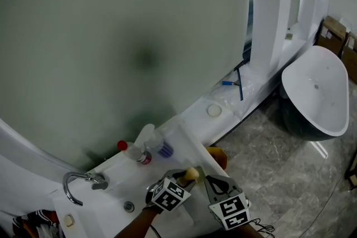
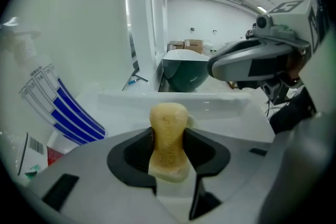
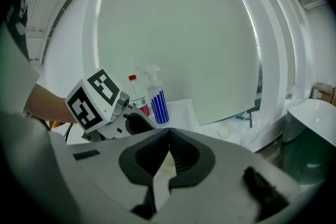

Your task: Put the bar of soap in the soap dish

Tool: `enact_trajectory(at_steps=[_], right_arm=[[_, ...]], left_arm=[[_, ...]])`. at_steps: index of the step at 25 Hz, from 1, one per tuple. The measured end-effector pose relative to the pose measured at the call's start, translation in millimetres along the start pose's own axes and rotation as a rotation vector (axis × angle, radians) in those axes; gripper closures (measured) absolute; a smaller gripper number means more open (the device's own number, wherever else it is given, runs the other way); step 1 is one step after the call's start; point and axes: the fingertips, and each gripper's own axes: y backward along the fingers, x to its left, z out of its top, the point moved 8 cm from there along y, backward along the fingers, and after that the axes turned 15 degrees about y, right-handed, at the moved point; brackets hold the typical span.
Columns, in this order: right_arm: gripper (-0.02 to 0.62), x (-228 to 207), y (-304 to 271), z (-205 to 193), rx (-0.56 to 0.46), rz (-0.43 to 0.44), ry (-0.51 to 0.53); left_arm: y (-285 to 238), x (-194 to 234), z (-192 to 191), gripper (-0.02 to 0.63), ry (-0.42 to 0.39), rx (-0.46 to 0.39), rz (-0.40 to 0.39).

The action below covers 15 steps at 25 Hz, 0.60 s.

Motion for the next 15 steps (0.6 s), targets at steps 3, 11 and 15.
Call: enact_trajectory(at_steps=[3,11,15], right_arm=[[0.584,0.2,-0.6,-2.7,0.01,-0.005,-0.007],[0.584,-1.9,-0.6,-11.7,0.042,-0.021,-0.019],[0.584,-0.9,-0.8,-15.5,0.052,-0.02,-0.035]], left_arm=[[-8.0,2.0,0.2,0.423,-0.058,0.056,-0.024],[-20.8,4.9,5.4,0.423,-0.173,0.151,-0.065],[-22.8,2.4,7.9,0.423,-0.199,0.178,-0.083]])
